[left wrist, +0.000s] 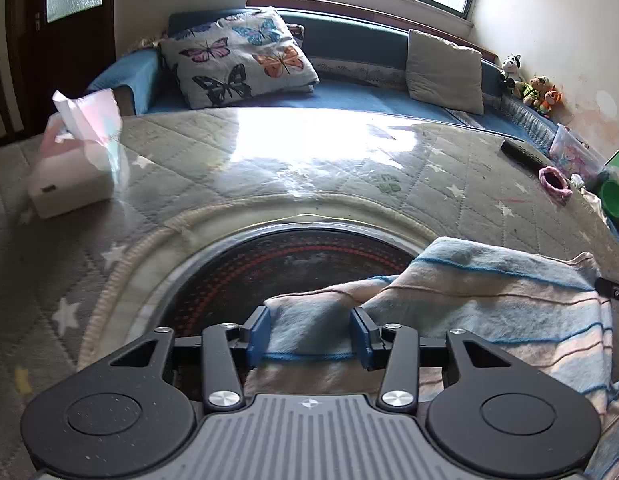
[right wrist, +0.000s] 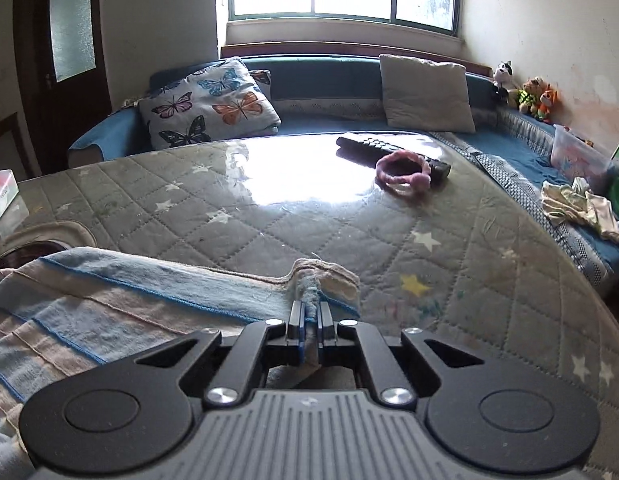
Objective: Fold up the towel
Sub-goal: 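Lay the blanket flat on the table and open both grippers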
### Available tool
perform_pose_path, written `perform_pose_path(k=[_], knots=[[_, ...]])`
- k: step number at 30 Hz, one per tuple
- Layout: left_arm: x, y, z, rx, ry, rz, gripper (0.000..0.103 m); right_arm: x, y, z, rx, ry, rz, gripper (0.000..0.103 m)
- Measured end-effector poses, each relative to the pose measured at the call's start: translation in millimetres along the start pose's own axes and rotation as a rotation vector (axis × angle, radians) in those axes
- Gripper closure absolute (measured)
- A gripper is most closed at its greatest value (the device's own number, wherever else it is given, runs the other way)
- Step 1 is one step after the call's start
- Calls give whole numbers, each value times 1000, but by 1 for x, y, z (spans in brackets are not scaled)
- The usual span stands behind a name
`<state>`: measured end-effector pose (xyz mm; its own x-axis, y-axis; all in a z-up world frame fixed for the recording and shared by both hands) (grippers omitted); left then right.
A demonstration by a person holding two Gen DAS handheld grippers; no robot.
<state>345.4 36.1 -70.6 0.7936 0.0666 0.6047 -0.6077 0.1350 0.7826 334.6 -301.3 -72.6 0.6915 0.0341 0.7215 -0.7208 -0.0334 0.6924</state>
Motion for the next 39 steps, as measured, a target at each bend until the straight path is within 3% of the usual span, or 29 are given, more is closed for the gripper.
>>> perform_pose_path(k=[3,9,13,18,23,25,27,30,34,37,38,39], knots=[[3,3,1,-3,-1,27,95,1,-1,-3,3,7,3,98],[15,53,-5,19,-11,200,96,7,-2,-9,20,14,16,98],[0,86,18,-40,-161,269,96,7,-6,-15,21,28,13,98],[-57,95,69,-199,-347,170,92,5,-9,-17,18,25,1,98],[-102,90,98,-280,-456,53,90,4,-11,-19,16,23,-7,98],[-100,98,99,-291,-456,70,84,4,-11,-19,17,21,-8,98],[-90,108,95,-291,-432,104,66,4,-11,-18,18,19,-8,98],[-70,113,84,-254,-373,138,59,4,-12,-17,20,12,-10,98],[-56,91,84,-244,-286,100,51,2,-14,-17,20,3,-9,98],[-51,71,87,-274,-216,50,53,3,-14,-17,23,-2,-6,98],[-51,66,89,-287,-202,38,60,3,-14,-17,24,-3,-6,98],[-52,62,89,-294,-194,30,85,3,-14,-17,24,-2,-6,98]])
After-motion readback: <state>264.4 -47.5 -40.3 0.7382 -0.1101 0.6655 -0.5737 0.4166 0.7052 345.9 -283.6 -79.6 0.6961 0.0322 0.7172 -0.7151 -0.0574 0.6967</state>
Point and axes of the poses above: each gripper's, at about its wrist camera, not at the fingertips, and y roughly against the way its jaws point, z to its right, x to its top, the point moved 10 cm from there along -y, roughly the way its jaws point, and after that the axes turned 3 degrees about -z, right-handed, at the moved point
